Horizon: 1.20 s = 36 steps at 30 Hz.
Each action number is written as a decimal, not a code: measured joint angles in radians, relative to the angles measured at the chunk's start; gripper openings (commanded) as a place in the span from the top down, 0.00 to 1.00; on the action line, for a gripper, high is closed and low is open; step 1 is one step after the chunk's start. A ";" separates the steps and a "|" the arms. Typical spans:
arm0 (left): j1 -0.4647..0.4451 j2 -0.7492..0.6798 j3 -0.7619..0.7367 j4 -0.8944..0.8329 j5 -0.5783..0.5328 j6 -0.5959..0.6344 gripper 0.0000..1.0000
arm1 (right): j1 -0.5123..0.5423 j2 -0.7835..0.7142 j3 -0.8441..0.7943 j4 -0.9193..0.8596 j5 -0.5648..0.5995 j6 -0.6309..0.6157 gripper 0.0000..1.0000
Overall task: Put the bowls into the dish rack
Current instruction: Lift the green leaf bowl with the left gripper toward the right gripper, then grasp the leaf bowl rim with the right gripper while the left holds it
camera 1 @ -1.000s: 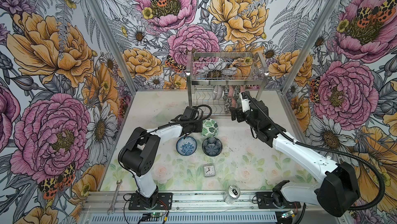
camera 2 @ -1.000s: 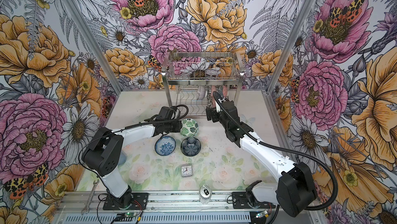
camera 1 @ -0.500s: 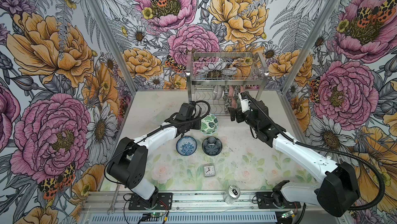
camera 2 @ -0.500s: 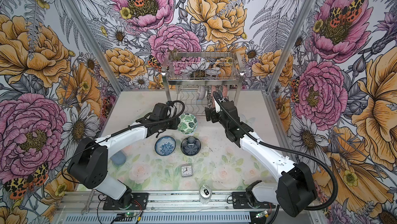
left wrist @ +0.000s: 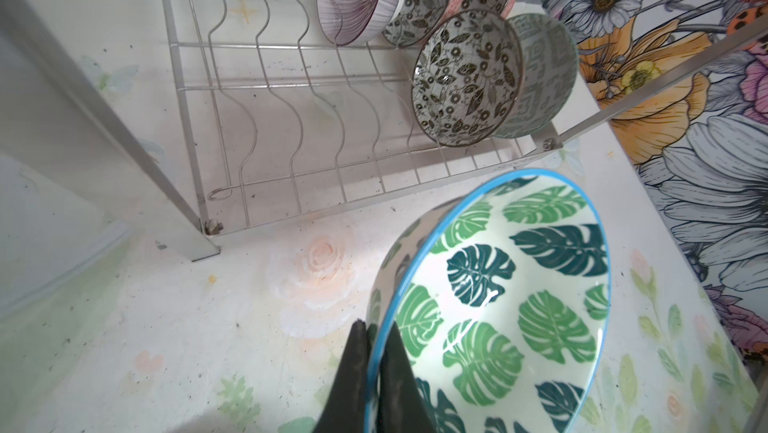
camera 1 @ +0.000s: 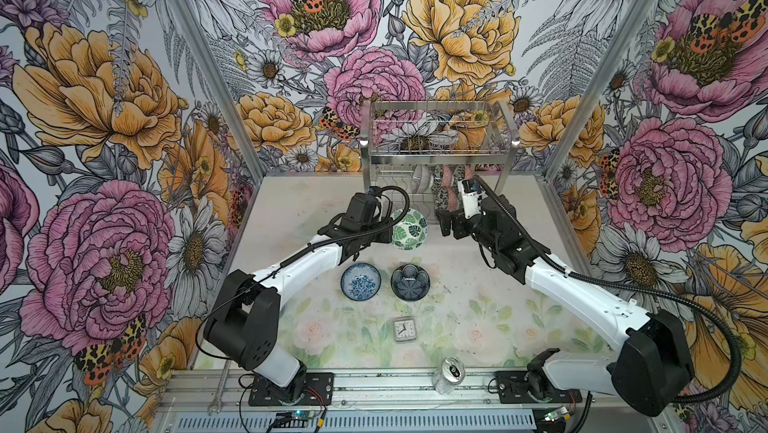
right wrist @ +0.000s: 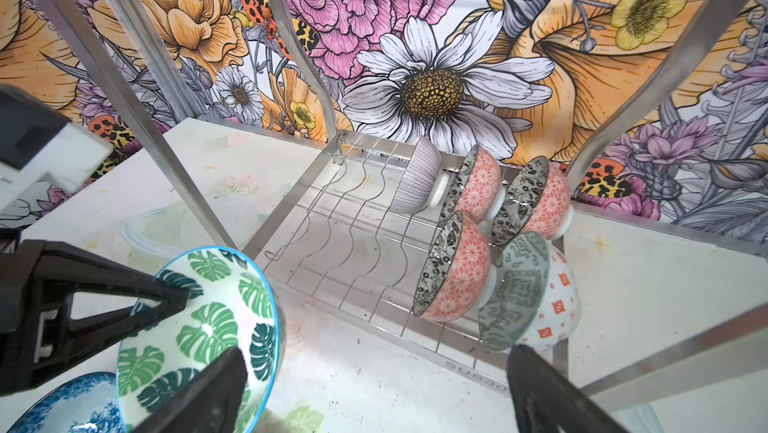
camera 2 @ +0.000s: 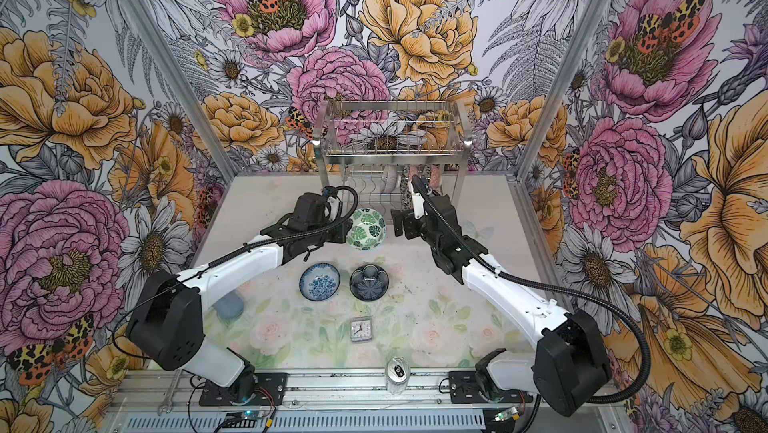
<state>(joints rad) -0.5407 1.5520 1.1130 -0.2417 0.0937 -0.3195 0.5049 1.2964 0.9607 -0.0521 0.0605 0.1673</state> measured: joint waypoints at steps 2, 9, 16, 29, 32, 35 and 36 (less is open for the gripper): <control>-0.005 0.000 0.008 0.022 0.002 -0.011 1.00 | 0.010 0.007 0.003 0.000 -0.008 0.009 0.00; -0.015 0.000 0.008 0.052 0.005 -0.032 1.00 | 0.034 0.040 0.006 0.012 -0.032 0.047 0.00; -0.021 0.000 0.013 0.060 0.005 -0.041 1.00 | 0.045 0.086 0.021 0.023 -0.035 0.101 0.10; -0.027 0.000 0.015 0.068 0.005 -0.042 1.00 | 0.045 0.146 0.050 0.043 -0.048 0.188 0.43; -0.027 0.000 0.015 0.067 0.005 -0.042 1.00 | 0.045 0.154 0.052 0.046 -0.051 0.199 0.47; -0.027 0.000 0.015 0.067 0.005 -0.041 1.00 | 0.045 0.170 0.057 0.045 -0.063 0.209 0.51; -0.027 0.000 0.016 0.067 0.005 -0.041 1.00 | 0.045 0.177 0.061 0.044 -0.067 0.212 0.51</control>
<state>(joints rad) -0.5674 1.5524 1.1286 -0.1745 0.0990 -0.3607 0.5495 1.4734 1.0214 -0.0078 -0.0063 0.3790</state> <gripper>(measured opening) 0.075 0.501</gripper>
